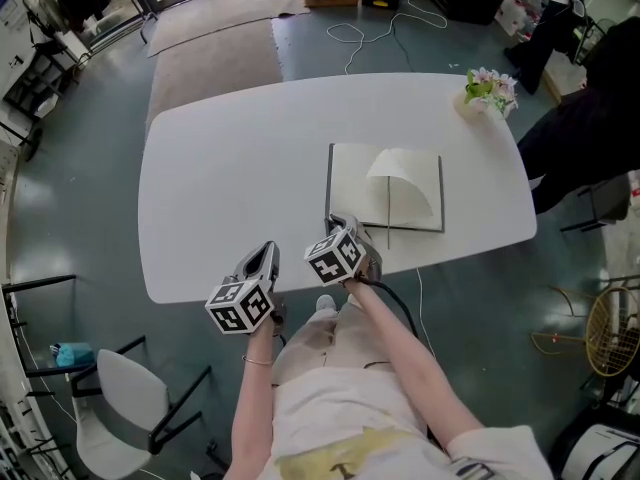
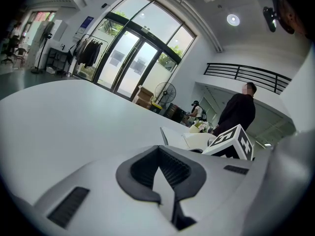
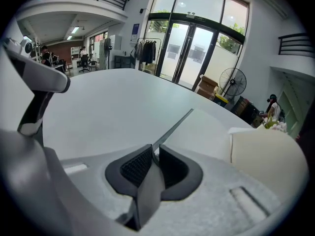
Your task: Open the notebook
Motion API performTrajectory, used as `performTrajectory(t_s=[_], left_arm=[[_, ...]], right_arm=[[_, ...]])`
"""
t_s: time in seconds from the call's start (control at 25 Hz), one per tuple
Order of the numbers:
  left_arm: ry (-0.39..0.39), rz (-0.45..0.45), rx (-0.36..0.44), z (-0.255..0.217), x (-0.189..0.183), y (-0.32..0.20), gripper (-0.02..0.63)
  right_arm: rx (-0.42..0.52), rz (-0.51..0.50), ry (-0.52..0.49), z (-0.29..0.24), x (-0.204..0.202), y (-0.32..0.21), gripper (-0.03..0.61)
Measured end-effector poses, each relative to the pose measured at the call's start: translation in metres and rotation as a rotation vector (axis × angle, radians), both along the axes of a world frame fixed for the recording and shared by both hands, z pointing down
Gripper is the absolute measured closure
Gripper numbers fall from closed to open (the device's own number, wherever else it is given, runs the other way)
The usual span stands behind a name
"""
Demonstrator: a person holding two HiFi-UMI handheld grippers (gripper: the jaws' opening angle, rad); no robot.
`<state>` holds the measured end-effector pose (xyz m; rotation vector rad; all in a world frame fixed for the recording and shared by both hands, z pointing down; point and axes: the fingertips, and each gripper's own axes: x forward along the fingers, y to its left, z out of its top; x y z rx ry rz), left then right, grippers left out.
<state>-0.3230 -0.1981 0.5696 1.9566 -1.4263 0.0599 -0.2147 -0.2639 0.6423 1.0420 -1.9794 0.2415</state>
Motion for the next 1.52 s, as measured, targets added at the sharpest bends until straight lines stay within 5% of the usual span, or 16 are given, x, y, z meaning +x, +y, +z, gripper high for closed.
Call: performTrajectory(t_s=[0.28,0.68,1.04,1.52], left_arm=[[0.003,0.019,0.018,-0.006,0.010,-0.004,0.614],[-0.009,0.061,0.067,-0.024,0.027,-0.012,0.614],[-0.037,0.152,0.193,-0.074,0.063,-0.037,0.614],[-0.106,0.245,0.354,-0.135,0.110,-0.053,0.615]], right_arm=[[-0.041,-0.032,-0.118,-0.006,-0.005,0.004,0.522],[-0.013,0.007,-0.414,-0.066,0.011,0.007,0.517],[0.082,0.067,-0.618,-0.132,0.063,-0.002,0.534],[0.246,0.172,-0.740,-0.189,0.154,-0.010,0.572]])
